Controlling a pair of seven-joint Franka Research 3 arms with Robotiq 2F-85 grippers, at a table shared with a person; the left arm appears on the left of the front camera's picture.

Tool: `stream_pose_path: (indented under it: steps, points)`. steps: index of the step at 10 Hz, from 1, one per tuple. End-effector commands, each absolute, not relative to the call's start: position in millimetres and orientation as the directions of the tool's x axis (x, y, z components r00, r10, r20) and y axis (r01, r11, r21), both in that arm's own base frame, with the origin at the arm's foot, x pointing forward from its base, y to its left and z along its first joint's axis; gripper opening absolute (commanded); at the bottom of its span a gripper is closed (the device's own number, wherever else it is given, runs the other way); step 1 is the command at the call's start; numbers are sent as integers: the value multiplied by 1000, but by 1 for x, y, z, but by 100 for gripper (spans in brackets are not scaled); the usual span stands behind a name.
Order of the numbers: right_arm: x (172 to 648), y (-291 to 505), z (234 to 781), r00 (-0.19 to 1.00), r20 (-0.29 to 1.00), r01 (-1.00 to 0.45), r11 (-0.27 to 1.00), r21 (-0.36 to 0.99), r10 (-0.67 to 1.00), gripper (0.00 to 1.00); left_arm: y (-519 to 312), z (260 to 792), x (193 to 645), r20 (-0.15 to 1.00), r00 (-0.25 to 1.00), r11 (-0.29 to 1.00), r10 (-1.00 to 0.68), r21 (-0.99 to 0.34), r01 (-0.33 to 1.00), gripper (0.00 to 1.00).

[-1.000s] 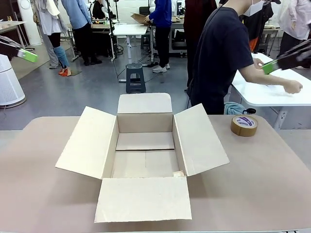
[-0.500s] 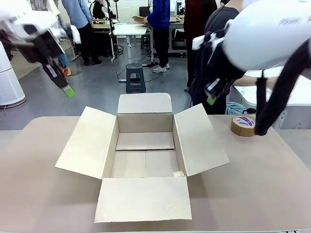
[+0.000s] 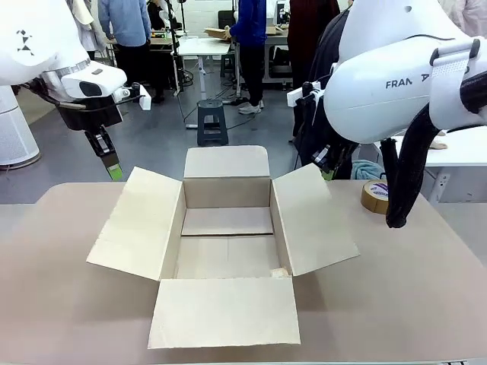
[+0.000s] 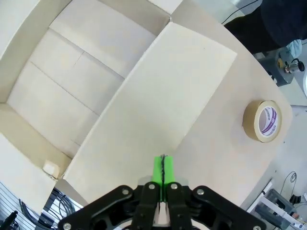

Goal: Wrap the clocks to prevent damage.
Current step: Open the side flaps of the Package Box.

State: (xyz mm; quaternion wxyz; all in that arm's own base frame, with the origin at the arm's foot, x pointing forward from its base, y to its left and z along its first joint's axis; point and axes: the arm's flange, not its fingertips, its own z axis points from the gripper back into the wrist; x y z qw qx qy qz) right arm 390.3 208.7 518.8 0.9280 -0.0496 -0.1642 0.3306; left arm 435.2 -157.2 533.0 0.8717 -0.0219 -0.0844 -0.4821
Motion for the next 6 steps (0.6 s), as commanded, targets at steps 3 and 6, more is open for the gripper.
stream_pose_path:
  steps: [3,6]
  points:
    - [390,209,520,726,275,-597,776,-202,630,1,-155,541,434,173,508,521,-844,43,852,0]
    - [383,231,495,863,269,-386,901,-196,428,1,-186,534,421,153,722,738,-675,122,664,0]
